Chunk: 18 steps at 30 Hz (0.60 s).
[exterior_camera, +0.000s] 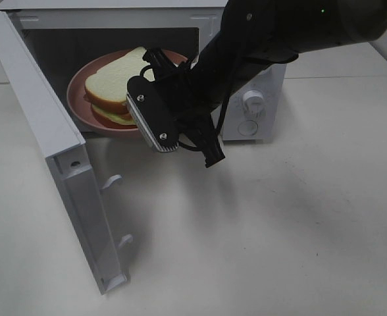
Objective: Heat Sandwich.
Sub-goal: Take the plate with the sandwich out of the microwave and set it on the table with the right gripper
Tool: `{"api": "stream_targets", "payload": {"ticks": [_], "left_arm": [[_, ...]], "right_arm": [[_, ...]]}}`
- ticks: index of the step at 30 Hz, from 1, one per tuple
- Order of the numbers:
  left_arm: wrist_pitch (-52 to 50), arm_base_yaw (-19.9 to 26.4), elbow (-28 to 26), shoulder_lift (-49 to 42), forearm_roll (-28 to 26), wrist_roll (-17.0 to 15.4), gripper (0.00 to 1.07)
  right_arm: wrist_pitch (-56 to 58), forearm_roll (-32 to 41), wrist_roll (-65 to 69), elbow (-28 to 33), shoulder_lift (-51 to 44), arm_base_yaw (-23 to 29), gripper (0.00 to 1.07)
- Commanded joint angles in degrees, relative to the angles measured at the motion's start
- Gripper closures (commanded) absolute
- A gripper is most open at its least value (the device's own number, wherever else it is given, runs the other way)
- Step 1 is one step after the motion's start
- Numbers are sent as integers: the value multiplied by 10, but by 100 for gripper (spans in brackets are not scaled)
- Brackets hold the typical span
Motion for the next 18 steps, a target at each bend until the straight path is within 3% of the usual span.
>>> {"api": "stream_targets", "payload": {"ticks": [1, 18], "left_arm": [[-6, 2, 1, -4, -3, 0, 9], [-6, 2, 1, -4, -3, 0, 9]], "right_arm": [[-18, 23, -25, 20, -32, -2, 107], [-45, 25, -20, 141, -131, -2, 107]]}}
